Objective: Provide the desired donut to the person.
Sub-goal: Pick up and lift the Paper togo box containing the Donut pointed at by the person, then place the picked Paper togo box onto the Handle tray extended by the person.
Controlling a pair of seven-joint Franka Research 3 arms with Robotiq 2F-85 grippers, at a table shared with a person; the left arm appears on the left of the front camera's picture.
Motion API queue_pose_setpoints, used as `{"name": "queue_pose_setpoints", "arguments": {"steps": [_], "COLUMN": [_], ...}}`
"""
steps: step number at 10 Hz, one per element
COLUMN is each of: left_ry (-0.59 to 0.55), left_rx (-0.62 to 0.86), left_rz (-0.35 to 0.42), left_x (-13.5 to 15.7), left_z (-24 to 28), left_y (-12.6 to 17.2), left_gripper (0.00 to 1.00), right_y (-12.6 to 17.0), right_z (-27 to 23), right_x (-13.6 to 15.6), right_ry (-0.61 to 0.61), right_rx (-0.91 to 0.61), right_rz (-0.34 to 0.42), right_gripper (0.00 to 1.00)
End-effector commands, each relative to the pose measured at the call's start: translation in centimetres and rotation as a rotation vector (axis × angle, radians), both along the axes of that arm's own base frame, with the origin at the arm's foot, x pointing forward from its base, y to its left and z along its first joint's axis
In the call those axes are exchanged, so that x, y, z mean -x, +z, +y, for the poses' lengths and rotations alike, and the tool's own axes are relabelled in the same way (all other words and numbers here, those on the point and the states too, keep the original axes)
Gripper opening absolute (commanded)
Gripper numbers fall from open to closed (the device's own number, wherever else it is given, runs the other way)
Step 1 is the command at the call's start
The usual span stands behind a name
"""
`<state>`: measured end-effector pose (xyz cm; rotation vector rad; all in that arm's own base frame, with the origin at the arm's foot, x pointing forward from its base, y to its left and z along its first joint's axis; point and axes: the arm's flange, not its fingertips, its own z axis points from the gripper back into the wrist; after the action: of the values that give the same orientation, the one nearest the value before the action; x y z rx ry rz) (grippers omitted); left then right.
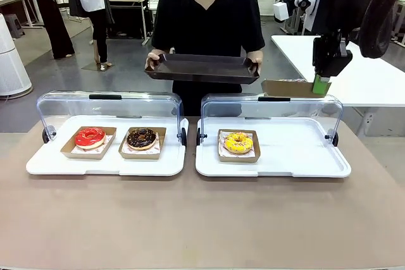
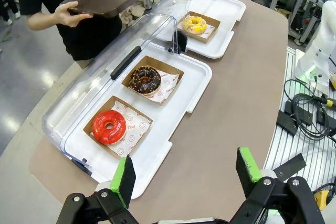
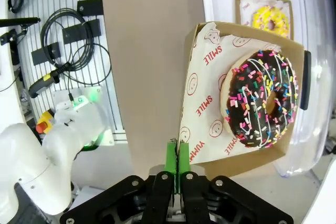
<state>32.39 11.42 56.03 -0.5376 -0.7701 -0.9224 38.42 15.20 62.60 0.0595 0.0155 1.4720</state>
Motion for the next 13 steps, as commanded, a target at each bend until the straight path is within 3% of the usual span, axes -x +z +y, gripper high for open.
{"name": "queue_pose_setpoints", "arguments": {"steps": [1, 13], "left_ry": [-0.008, -0.008], "left_rx": [0.016, 0.016], "left_rz": [-0.014, -0.014], "left_x": [-0.05, -0.05], "left_z": [0.06, 0.06], "left_y": [0.07, 0.07], "left_gripper": [1.0, 1.0], "right_y": [-0.41, -0.41], "right_z": [-0.06, -0.06], "right_x": [0.12, 0.12], "right_ry": [0.0, 0.0], "right_rx": [0.0, 0.0], "right_rz": [-0.002, -0.002], "right_gripper": [0.0, 0.0]}}
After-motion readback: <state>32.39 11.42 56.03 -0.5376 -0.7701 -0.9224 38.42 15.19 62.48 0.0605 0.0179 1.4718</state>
